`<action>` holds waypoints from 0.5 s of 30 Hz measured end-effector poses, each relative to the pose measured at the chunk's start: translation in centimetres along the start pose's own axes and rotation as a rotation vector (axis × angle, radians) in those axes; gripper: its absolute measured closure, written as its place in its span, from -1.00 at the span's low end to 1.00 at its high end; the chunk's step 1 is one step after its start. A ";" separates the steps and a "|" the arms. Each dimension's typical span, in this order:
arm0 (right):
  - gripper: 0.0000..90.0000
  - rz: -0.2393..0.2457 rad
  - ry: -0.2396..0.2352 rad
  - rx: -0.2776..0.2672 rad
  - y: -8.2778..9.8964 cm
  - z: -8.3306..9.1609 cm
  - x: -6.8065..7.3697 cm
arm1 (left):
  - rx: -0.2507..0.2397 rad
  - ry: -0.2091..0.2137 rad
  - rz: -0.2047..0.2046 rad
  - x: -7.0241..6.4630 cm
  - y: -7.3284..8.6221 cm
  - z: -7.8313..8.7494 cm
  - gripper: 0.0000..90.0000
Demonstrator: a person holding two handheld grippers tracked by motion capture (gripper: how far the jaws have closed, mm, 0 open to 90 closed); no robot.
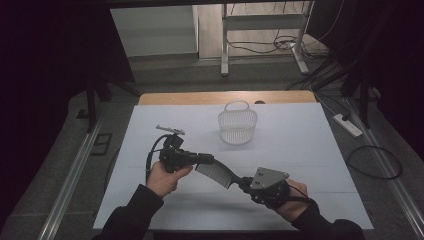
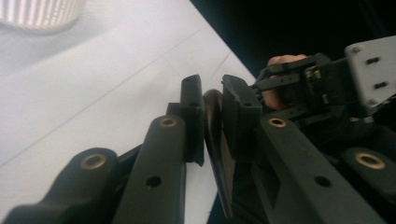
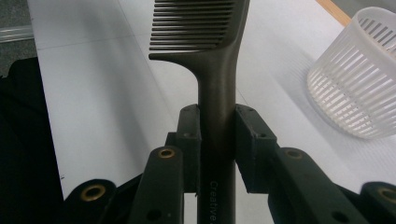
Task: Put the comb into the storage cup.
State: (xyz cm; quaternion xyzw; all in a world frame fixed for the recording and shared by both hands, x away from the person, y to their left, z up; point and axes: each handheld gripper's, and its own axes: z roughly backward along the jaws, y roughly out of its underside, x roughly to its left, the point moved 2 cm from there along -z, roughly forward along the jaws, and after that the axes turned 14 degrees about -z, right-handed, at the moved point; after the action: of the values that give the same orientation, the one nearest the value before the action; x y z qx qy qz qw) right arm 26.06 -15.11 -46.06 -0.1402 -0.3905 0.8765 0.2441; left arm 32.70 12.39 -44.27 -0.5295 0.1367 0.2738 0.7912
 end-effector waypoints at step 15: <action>0.58 0.023 0.028 -0.008 0.1 -0.4 0.1 | -0.060 0.070 0.085 0.1 0.2 0.2 0.87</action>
State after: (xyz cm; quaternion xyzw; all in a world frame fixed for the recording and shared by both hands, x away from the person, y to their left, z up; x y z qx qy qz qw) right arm 26.13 -14.84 -46.38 -0.1582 -0.3891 0.8755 0.2388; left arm 32.67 12.66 -44.45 -0.5559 0.1781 0.2924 0.7575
